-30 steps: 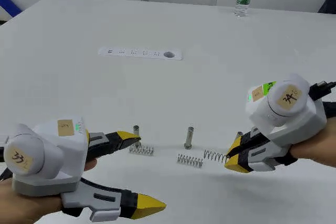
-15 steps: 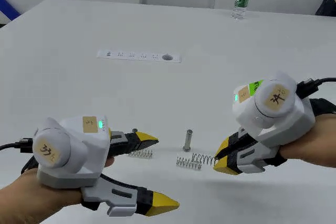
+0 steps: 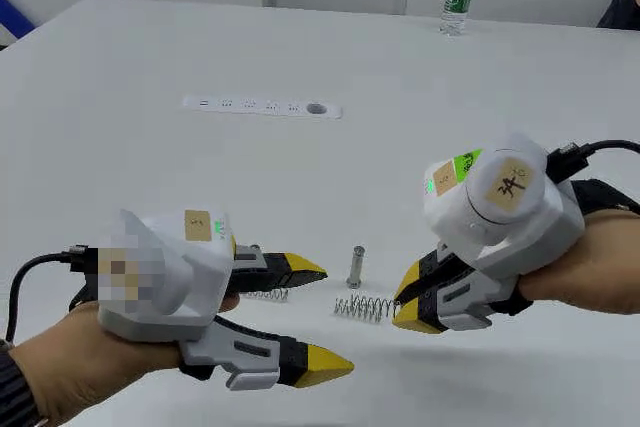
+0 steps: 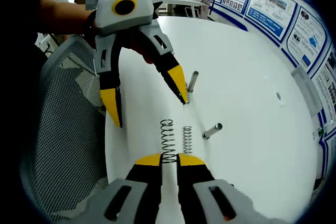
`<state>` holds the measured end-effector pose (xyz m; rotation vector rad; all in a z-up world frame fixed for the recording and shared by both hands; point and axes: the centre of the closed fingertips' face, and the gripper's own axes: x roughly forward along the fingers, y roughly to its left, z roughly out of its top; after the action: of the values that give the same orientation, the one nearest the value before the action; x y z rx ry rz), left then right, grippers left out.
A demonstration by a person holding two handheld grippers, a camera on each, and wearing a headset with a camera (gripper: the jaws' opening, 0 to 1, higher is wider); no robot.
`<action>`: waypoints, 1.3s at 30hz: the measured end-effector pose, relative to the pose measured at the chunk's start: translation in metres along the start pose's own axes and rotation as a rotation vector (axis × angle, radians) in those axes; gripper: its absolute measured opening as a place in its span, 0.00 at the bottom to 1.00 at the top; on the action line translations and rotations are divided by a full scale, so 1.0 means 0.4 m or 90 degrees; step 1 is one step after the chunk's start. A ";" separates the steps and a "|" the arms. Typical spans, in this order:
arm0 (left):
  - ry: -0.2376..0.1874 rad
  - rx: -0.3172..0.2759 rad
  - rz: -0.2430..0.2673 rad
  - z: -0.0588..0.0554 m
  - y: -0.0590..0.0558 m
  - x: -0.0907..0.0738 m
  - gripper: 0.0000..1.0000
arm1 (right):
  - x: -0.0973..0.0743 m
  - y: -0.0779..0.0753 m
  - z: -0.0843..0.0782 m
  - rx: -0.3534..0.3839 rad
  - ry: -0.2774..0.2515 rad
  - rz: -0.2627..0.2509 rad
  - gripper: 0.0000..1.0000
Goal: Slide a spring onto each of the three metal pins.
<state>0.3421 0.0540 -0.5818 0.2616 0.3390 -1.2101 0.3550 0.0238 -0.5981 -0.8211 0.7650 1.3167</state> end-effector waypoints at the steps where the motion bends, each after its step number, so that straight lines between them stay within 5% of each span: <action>1: 0.000 0.004 -0.003 0.001 0.000 0.004 0.51 | 0.000 0.003 0.004 -0.004 0.000 0.001 0.11; 22: 0.014 0.044 -0.021 -0.003 -0.010 0.029 0.22 | 0.004 0.028 0.024 -0.042 0.006 0.018 0.11; 39: 0.015 0.062 -0.028 -0.006 -0.017 0.033 0.12 | 0.007 0.040 0.024 -0.062 0.007 0.026 0.11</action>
<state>0.3397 0.0411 -0.5891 0.3549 0.3084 -1.2696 0.3395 0.0344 -0.5968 -0.8947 0.7353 1.3951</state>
